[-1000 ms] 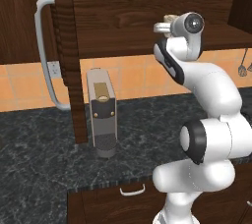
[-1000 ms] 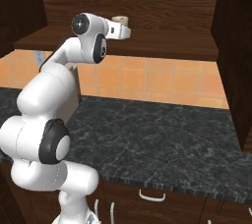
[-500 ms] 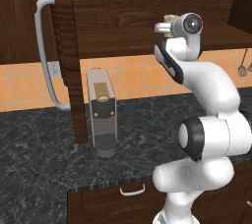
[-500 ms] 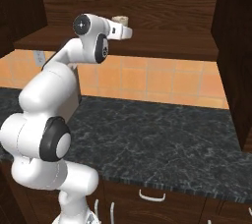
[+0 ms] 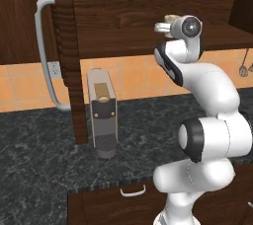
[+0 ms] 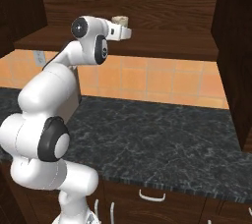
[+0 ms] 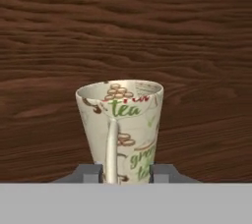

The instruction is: Gather all objects into one cabinet and sort the glasses and bowls to opposite sides.

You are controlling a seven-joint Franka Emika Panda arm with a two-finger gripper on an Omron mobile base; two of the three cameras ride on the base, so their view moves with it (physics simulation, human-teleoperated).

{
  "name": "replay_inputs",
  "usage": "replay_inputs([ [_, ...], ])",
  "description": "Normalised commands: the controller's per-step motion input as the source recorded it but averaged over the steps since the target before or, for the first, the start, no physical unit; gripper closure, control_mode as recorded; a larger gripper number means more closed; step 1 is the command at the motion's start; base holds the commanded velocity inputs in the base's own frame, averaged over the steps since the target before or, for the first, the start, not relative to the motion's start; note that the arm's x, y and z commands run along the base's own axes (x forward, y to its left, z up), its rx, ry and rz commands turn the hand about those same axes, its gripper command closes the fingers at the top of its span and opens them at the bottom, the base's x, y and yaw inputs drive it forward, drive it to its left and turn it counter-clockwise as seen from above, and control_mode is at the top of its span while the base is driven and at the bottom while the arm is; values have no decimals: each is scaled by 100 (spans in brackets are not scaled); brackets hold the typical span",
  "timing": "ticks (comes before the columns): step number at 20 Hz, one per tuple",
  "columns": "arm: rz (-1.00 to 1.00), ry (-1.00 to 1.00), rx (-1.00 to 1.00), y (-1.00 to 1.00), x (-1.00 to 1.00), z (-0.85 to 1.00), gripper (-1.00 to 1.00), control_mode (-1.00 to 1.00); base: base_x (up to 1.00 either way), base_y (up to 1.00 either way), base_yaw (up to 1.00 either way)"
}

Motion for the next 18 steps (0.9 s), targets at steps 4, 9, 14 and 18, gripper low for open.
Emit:
replay_inputs([
  [4,0,-6,0,2,0,0,100,-100,0,0,0],
  [9,0,6,-1,3,13,-5,100,-100,0,0,0],
  [14,1,2,0,-8,5,5,100,-100,0,0,0],
  [18,10,0,0,-17,0,11,100,-100,0,0,0],
])
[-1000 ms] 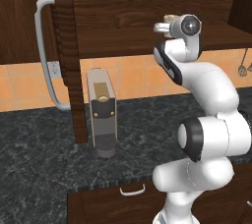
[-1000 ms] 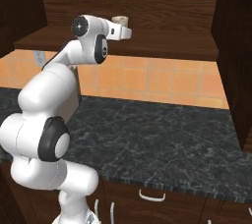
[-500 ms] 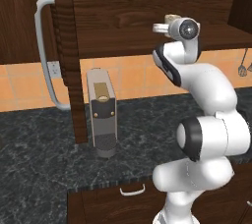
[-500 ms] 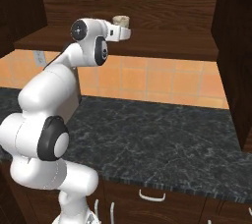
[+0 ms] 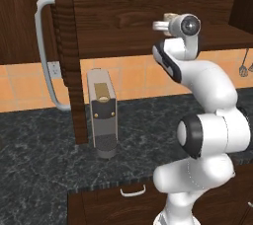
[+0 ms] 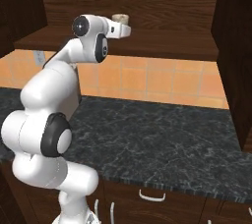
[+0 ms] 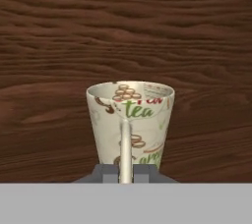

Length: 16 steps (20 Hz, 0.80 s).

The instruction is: Gather all objects into one cabinet and sort the glasses and bowls to opposite sides.

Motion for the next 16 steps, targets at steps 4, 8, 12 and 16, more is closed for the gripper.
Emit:
replay_inputs([
  [4,22,0,0,-25,-2,6,100,-100,0,0,0],
  [8,24,0,0,-28,-24,3,100,-100,0,0,0],
  [12,4,0,0,-11,-64,64,100,-100,0,0,0],
  [16,0,0,-1,-5,-82,74,100,-100,0,0,0],
])
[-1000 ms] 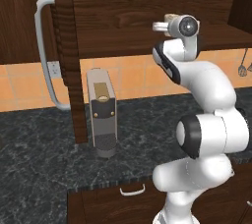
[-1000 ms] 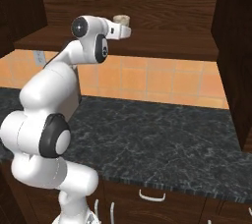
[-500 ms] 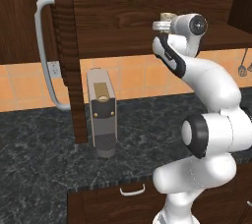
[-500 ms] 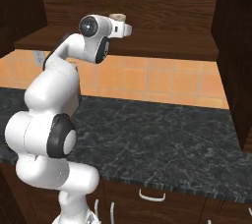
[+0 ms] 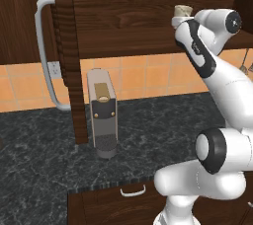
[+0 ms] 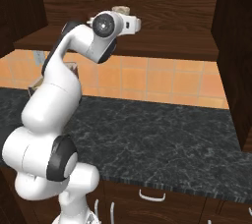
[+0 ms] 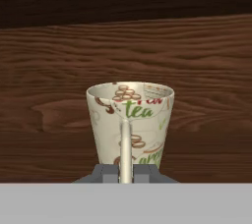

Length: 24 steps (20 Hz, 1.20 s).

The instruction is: Gather all objects into one cabinet and sort the glasses and bowls to opposite sides.

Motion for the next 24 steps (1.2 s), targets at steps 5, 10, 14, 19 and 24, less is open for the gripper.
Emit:
replay_inputs([
  [5,4,11,-7,1,-78,29,100,-100,0,0,0],
  [10,16,0,-2,0,-100,8,100,-100,0,0,0],
  [14,13,-1,0,0,-100,10,100,-100,0,0,0],
  [19,7,1,0,1,-100,35,100,-100,0,0,0],
  [24,0,0,0,17,-100,7,100,-100,0,0,0],
])
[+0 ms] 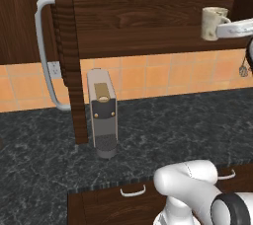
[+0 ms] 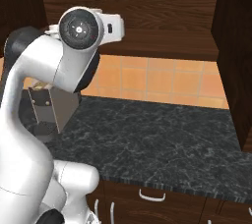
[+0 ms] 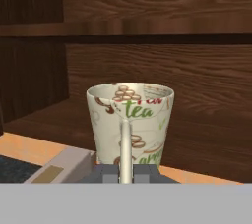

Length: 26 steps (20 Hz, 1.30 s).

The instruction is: Gather all objects into one cabinet and sort the glasses and bowls to opposite sides.

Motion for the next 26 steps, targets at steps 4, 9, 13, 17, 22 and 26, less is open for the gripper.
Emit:
replay_inputs([
  [4,0,-2,-1,25,-100,-15,100,-100,0,0,0],
  [9,-9,-12,0,27,-91,-7,100,-100,0,0,0],
  [13,0,0,0,0,-26,0,100,-100,0,0,0],
  [17,0,0,0,0,-2,0,100,-100,0,0,0],
  [22,0,0,0,0,0,0,100,100,-71,12,0],
  [26,0,0,0,0,0,0,100,100,-100,33,0],
])
